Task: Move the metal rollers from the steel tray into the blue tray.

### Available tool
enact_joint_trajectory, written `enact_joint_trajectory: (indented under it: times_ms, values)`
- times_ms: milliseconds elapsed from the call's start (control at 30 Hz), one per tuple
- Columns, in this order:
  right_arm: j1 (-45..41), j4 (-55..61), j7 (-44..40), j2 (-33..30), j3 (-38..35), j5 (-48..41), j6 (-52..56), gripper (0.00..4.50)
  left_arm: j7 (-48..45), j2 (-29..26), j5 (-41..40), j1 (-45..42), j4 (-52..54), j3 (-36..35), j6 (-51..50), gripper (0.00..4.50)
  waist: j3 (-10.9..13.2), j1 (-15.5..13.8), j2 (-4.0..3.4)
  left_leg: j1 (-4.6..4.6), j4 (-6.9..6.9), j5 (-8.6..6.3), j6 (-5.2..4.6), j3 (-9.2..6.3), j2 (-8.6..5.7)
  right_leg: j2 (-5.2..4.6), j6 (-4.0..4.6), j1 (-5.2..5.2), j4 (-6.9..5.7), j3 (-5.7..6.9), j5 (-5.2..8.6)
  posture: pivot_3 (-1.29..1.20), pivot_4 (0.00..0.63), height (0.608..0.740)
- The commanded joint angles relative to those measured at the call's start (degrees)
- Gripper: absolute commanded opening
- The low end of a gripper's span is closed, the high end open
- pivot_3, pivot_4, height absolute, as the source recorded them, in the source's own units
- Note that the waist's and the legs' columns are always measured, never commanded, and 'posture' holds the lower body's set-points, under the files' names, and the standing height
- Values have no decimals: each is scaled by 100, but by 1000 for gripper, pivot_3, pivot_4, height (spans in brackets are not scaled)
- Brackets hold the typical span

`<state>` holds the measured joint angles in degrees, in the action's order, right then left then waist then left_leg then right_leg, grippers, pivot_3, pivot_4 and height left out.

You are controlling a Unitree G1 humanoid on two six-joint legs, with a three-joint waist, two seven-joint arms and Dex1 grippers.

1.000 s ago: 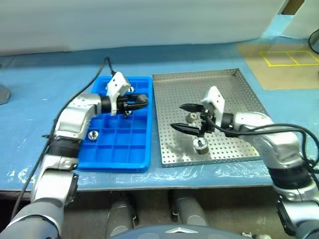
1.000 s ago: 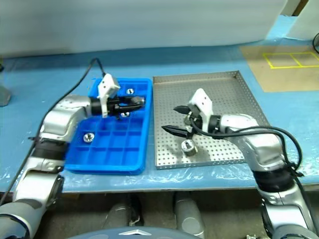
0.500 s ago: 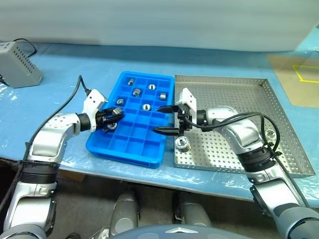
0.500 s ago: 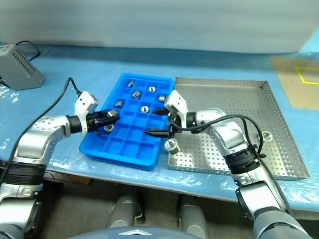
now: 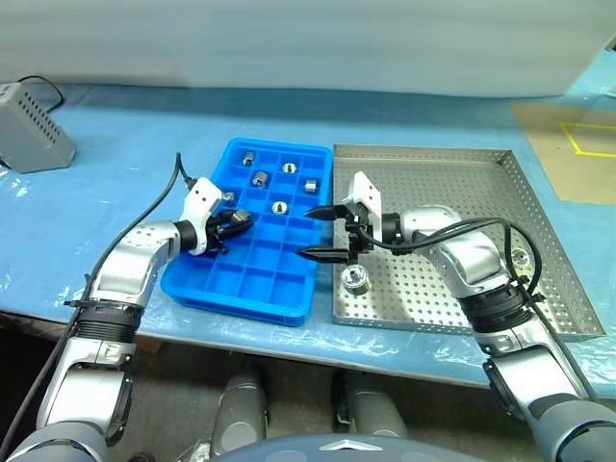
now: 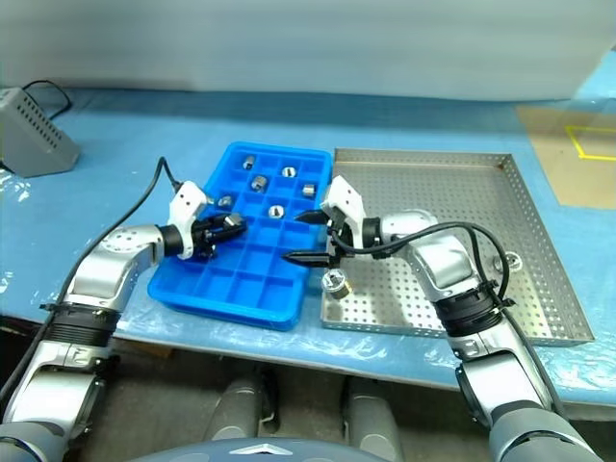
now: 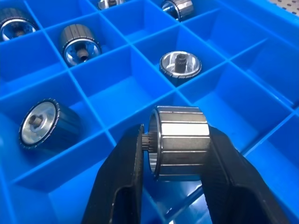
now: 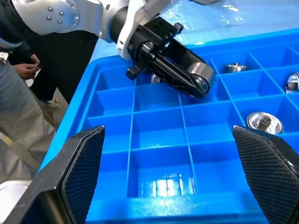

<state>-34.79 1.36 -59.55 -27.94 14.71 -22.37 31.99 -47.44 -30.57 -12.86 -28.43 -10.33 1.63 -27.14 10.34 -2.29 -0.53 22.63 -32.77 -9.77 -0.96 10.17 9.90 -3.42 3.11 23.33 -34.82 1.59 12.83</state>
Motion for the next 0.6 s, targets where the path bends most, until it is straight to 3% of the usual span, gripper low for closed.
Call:
enact_joint_trajectory:
  times_ms: [33,67,233,433,600]
  values:
    - [44,344,42,-73,-230,-85,33,4500,-21,-39,19,1,73,-18,139,1303,0,1,0,0,-1,0,0,0,0,0,0,0,0,0,0,-134,150,740]
    - [62,360,54,-87,-243,-82,41,4500,-31,-12,37,-5,60,29,163,1303,0,1,0,0,-2,-1,-1,0,0,0,0,0,-1,0,0,-139,150,740]
    - [119,427,121,-122,-290,-81,85,4500,-150,86,-13,-97,122,135,110,2977,0,5,1,-7,-1,-1,-1,0,1,0,0,-4,-4,0,0,-154,150,740]
    - [228,554,194,-218,-423,-114,142,4500,-126,72,-15,-415,-40,24,173,2977,1,11,1,-7,-1,-1,-1,0,1,1,0,-3,-4,-1,0,-181,150,740]
    - [346,702,227,-566,-936,-316,333,4500,-231,205,-577,-966,442,-263,-77,2977,2,-6,4,-1,-1,0,-1,0,-1,0,0,-4,0,-1,0,-206,150,740]
